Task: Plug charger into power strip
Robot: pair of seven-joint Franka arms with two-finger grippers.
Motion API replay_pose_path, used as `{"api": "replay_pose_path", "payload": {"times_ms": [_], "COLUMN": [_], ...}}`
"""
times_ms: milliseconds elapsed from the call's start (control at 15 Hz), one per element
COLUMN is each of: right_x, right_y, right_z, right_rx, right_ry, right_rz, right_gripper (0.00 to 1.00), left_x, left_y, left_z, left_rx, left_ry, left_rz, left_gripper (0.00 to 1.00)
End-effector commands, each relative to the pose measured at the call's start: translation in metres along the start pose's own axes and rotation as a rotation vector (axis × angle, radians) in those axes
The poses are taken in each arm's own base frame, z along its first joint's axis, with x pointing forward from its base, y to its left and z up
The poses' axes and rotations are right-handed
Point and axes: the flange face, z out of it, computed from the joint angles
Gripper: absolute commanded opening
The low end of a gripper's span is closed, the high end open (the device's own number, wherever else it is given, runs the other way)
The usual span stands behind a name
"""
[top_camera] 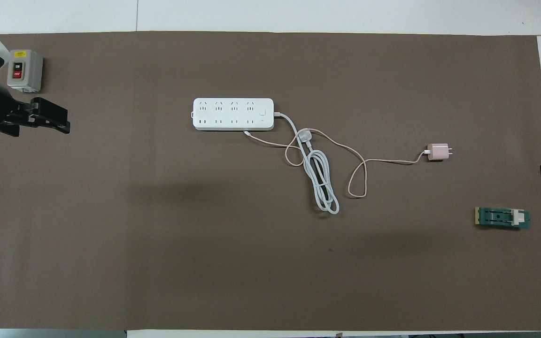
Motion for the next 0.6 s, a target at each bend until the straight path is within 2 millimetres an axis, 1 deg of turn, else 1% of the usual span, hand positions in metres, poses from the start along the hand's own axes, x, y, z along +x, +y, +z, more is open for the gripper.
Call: {"api": "replay_pose_path", "payload": {"times_ms": [0, 468, 535], "right_x": [-0.0034, -0.0032, -0.0034], "right_y": [0.005, 0.003, 0.003], "right_z": [-0.0007, -0.0055, -0.0054], "right_rx": [-0.005, -0.008, -0.008], "right_ry": [0.003, 0.017, 0.015], "right_rz": [-0.009, -0.011, -0.013], "right_gripper": [1.0, 1.0, 1.0], "left_x": [-0.0022, -0.0025, -0.0019], "left_y": [-0.0027, -0.0008, 0.0001], "left_z": [0.0014, 0.0015, 0.0042], "left_rx": [0.014, 0.013, 0.013], "left_ry": [-0.012, -0.014, -0.02], "left_rz": [0.01, 0.013, 0.016], "left_gripper": [1.0, 1.0, 1.0]}}
